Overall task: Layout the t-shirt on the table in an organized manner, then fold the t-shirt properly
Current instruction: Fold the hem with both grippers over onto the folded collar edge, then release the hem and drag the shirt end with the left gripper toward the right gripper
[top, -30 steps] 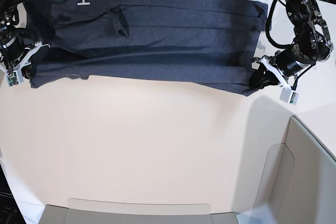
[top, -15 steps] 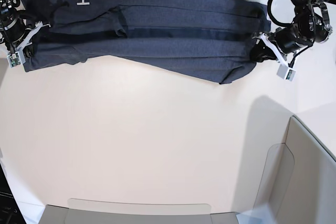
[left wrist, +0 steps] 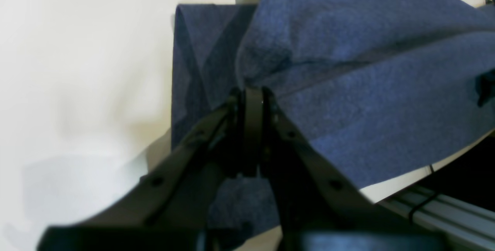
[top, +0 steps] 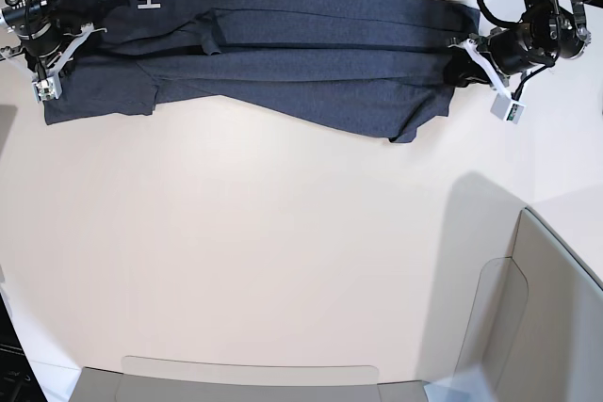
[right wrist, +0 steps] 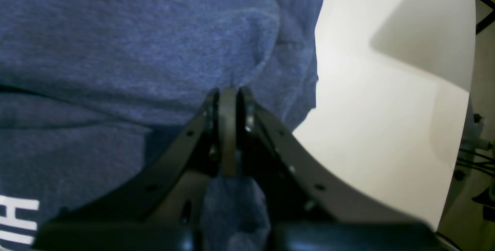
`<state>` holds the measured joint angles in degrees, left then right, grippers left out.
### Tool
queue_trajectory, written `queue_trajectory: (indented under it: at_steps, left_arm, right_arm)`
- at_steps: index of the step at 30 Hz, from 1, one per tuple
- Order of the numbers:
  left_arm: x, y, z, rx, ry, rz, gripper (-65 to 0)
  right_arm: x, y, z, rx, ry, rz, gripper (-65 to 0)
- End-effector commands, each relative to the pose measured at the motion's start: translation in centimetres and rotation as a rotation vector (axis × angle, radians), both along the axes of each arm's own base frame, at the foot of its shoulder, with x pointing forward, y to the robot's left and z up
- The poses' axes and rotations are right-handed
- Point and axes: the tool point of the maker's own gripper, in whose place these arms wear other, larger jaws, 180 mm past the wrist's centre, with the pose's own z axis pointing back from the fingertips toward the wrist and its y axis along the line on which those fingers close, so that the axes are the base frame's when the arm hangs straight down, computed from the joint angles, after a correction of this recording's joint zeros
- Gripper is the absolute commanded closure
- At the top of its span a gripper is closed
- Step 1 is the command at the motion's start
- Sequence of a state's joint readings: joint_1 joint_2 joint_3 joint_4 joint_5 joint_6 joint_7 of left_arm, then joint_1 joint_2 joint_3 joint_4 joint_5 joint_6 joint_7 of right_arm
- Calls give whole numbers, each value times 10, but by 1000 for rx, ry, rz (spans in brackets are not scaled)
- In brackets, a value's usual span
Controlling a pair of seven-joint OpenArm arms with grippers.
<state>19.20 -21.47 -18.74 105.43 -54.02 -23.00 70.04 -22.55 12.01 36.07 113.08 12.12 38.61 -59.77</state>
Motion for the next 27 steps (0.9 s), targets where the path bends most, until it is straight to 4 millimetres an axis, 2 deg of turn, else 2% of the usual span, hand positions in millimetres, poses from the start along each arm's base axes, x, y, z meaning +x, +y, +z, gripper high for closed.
queue_trajectory:
  at_steps: [1,4,9,11,17,20,24,27]
  left_arm:
    - [5,4,6,4,-27,1,0]
    - [3,6,0,-3,-6,13,-44]
    - [2,6,-1,-5,-3,15,-216]
    - [2,6,-1,-6,-4,17,-257]
    - [2,6,-1,-7,-3,15,-258]
    - [2,7,-1,-5,-5,19,-258]
    - [3,9,1,-3,-9,22,-258]
    - [5,13,3,3,-20,33,-257]
  right_arm:
    - [2,-2,6,-18,-14,12,0]
    - [2,-1,5,-14,-14,10,0]
    - [2,-1,5,-12,-15,10,0]
    - [2,0,6,-12,-17,11,0]
    - [-2,-3,6,-19,-6,6,-6]
    - [-7,-6,5,-31,20,-1,-138]
    - [-11,-17,16,-64,12,-37,-314]
    - [-11,-24,24,-79,-11,-56,-388]
